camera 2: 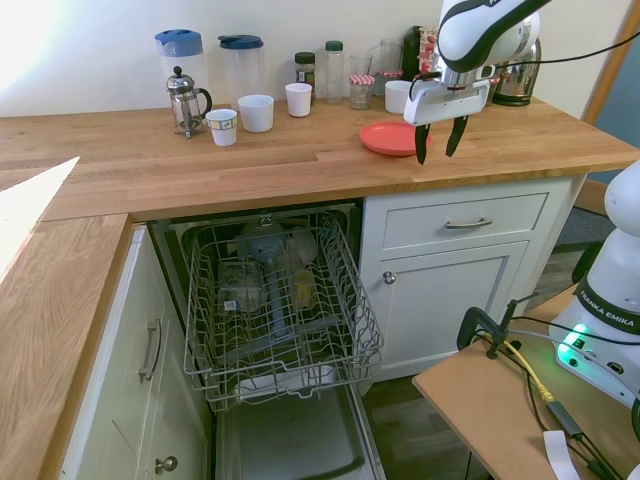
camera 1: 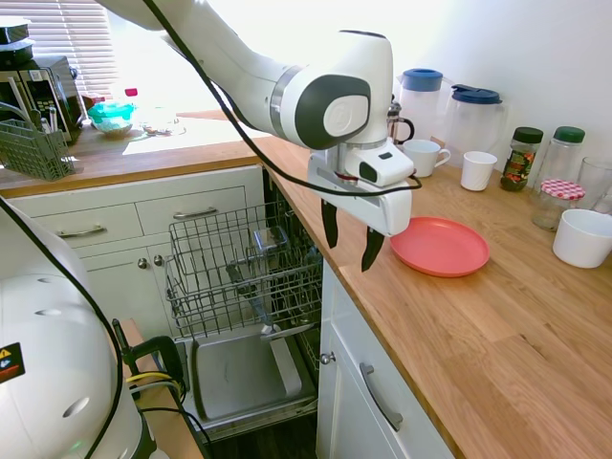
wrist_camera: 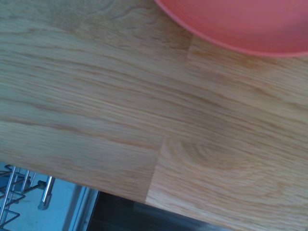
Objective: Put the plate in the dishwasher
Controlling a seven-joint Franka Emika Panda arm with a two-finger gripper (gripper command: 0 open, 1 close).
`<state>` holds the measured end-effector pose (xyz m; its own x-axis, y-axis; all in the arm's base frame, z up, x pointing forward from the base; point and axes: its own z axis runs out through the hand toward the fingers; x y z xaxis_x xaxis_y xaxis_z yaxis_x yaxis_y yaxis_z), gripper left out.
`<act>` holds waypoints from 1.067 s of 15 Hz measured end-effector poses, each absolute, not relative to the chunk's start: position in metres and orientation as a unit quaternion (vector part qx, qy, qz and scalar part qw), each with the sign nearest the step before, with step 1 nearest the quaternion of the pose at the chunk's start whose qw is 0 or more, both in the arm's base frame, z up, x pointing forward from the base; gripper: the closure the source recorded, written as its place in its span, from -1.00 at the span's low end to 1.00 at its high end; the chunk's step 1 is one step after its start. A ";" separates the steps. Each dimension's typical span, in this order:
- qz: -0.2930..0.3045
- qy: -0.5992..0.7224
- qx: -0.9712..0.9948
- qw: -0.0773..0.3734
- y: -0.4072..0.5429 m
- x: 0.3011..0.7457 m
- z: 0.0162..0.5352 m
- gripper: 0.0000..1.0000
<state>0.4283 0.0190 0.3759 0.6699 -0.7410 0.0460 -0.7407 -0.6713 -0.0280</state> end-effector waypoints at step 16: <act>-0.054 0.427 -0.897 0.102 -0.100 0.503 0.448 -1.00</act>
